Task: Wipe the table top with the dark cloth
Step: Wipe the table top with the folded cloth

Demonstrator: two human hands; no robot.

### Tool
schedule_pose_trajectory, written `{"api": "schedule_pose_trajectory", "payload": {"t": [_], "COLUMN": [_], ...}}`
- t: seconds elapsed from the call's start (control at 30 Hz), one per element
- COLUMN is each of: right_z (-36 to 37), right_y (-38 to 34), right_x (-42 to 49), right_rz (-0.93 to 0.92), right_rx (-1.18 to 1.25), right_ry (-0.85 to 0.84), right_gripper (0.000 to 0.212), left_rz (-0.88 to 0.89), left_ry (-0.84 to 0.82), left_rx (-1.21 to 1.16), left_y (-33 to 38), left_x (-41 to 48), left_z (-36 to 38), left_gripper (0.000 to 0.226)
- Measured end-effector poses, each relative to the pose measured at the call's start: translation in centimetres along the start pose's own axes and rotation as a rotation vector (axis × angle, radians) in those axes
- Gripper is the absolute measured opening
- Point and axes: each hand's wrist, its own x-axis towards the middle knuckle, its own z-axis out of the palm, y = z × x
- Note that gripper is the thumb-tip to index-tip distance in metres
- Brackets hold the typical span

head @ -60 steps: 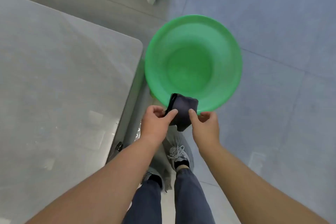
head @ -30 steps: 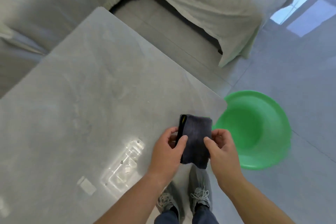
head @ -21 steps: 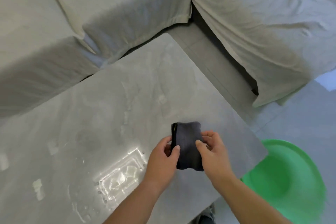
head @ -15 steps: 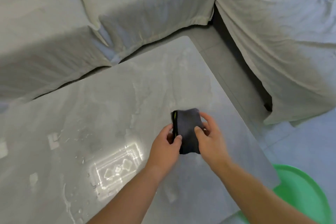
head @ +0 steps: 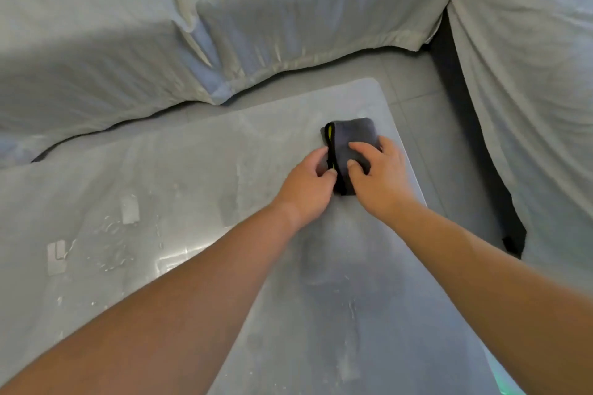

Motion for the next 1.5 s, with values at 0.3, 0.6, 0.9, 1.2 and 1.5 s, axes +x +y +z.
{"api": "schedule_pose_trajectory", "payload": {"t": [0.3,0.6,0.9,1.2,1.5], "right_z": [4.2,6.8,1.4,3.4,6.5], "right_y": [-0.3,-0.9,-0.5,0.1,-3.0], "right_x": [0.7,1.7,10.3,6.4,5.5], "right_rz": [-0.054,-0.127,-0.085,-0.53,-0.576], "right_rx": [-0.333,-0.525,-0.403,-0.547,-0.539], "right_ry": [0.074,0.123,0.099,-0.056,-0.029], "right_gripper": [0.067,0.066,0.061,0.058,0.058], "left_rz": [0.277,0.174,0.179,0.185,0.177], "left_ry": [0.309,0.155,0.111,0.14,0.14], "left_rx": [0.808,1.017,1.062,1.013,0.972], "left_y": [-7.2,-9.7,-9.2,-9.2,-8.8], "left_x": [-3.1,-3.2,-3.5,-3.4,-3.5], "left_z": [-7.2,-6.7,-7.2,-6.9,-7.0], "left_gripper": [0.046,0.076,0.081,0.078,0.076]}}
